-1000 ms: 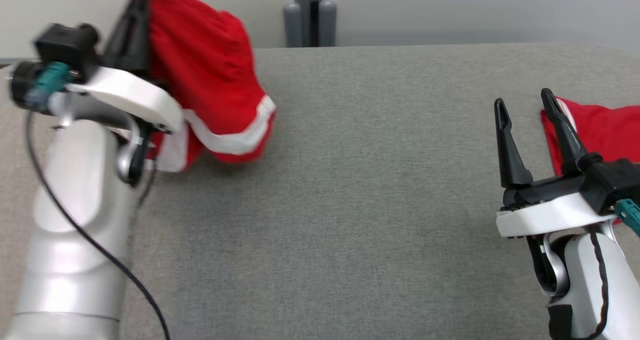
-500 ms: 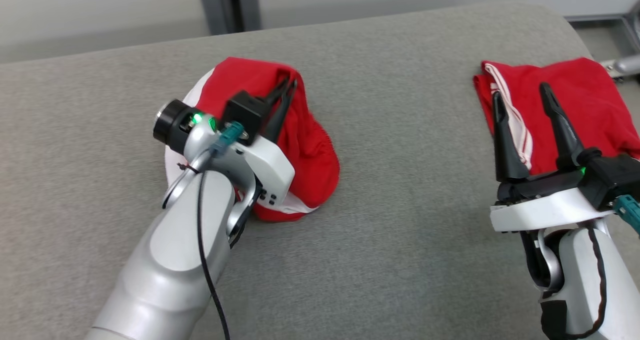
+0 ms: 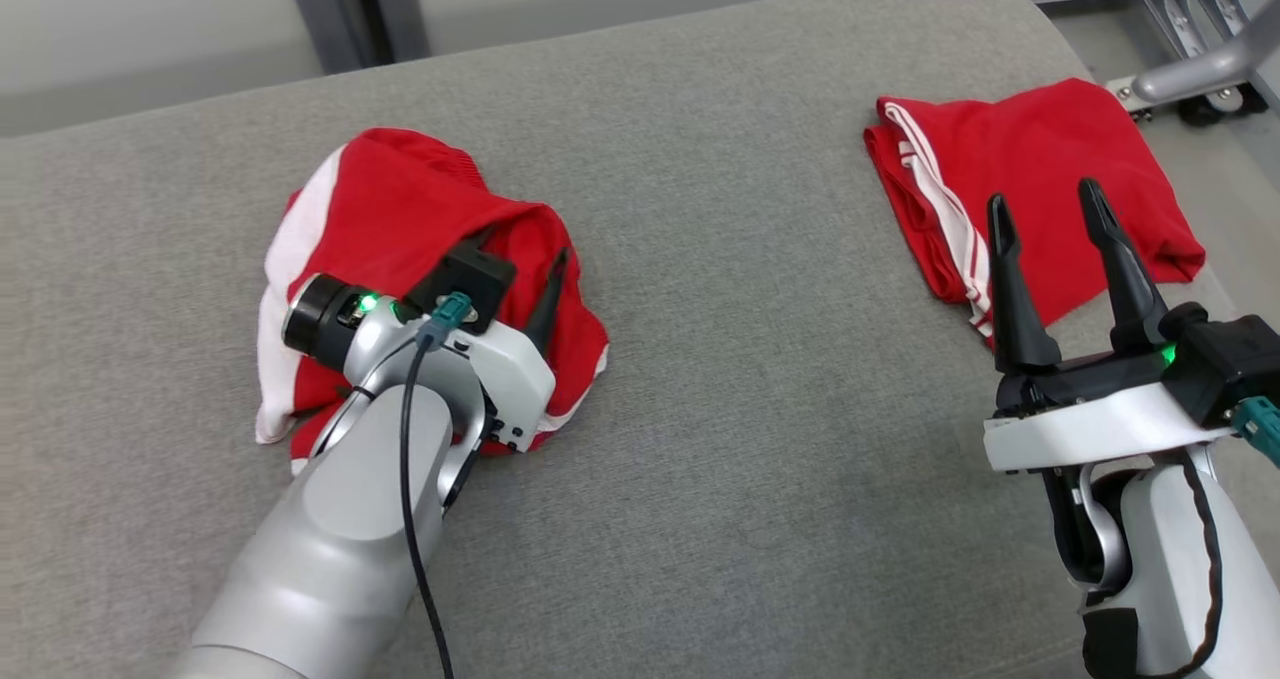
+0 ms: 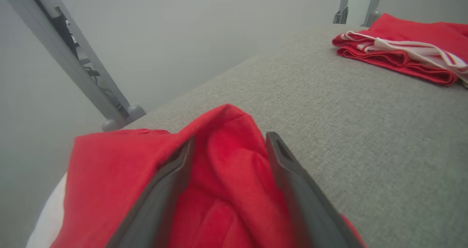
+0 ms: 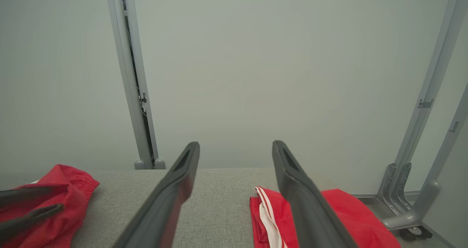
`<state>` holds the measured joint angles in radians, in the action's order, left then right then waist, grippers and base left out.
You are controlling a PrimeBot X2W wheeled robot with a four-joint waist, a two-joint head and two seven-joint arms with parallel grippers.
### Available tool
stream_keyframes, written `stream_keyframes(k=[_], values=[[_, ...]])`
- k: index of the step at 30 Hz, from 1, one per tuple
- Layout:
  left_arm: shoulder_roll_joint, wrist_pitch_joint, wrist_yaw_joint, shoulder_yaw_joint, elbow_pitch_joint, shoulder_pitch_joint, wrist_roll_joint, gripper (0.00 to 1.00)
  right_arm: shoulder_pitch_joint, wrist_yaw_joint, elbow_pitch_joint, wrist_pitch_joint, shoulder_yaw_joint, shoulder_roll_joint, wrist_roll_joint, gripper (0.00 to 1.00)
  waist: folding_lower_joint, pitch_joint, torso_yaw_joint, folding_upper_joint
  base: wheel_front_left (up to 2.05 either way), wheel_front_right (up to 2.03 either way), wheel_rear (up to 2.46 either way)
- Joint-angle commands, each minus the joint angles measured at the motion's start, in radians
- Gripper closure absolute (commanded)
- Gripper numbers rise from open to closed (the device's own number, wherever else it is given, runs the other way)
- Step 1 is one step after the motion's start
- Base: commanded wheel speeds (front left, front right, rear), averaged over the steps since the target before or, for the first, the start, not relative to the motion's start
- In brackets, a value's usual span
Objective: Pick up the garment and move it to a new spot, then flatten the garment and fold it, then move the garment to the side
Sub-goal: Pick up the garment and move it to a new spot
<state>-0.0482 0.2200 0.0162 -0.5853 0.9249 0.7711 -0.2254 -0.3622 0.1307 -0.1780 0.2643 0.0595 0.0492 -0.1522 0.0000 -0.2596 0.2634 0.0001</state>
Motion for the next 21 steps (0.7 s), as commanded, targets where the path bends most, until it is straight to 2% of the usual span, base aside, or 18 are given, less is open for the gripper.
stream_keyframes(k=[1, 8, 12, 17, 21], values=[[-0.005, 0.014, 0.007, 0.008, 0.003, 0.021, -0.017, 0.0, 0.007, 0.0, -0.003, 0.002, -0.006, 0.004, 0.01, 0.0, 0.0, 0.024, -0.03, -0.0001, 0.0, 0.0, 0.0], [-0.006, 0.043, 0.024, 0.04, -0.049, 0.004, -0.068, 0.0, 0.037, 0.0, -0.014, 0.002, -0.023, 0.005, 0.044, 0.0, 0.0, 0.095, -0.138, -0.0001, 0.0, 0.0, 0.0], [-0.037, 0.044, 0.048, 0.079, -0.125, -0.019, -0.073, 0.0, 0.051, 0.0, -0.018, 0.002, -0.025, 0.005, 0.056, 0.0, 0.0, 0.118, -0.18, -0.0001, 0.0, 0.0, 0.0], [-0.104, 0.044, 0.112, 0.154, -0.326, -0.133, -0.033, 0.0, 0.077, 0.0, -0.027, 0.002, -0.031, 0.005, 0.069, 0.0, 0.0, 0.151, -0.24, -0.0001, 0.0, 0.0, 0.0], [-0.133, 0.043, 0.126, 0.22, -0.448, -0.283, -0.022, 0.0, 0.105, 0.0, -0.051, 0.002, -0.023, 0.007, 0.066, 0.0, 0.0, 0.18, -0.275, -0.0001, 0.0, 0.0, 0.0]])
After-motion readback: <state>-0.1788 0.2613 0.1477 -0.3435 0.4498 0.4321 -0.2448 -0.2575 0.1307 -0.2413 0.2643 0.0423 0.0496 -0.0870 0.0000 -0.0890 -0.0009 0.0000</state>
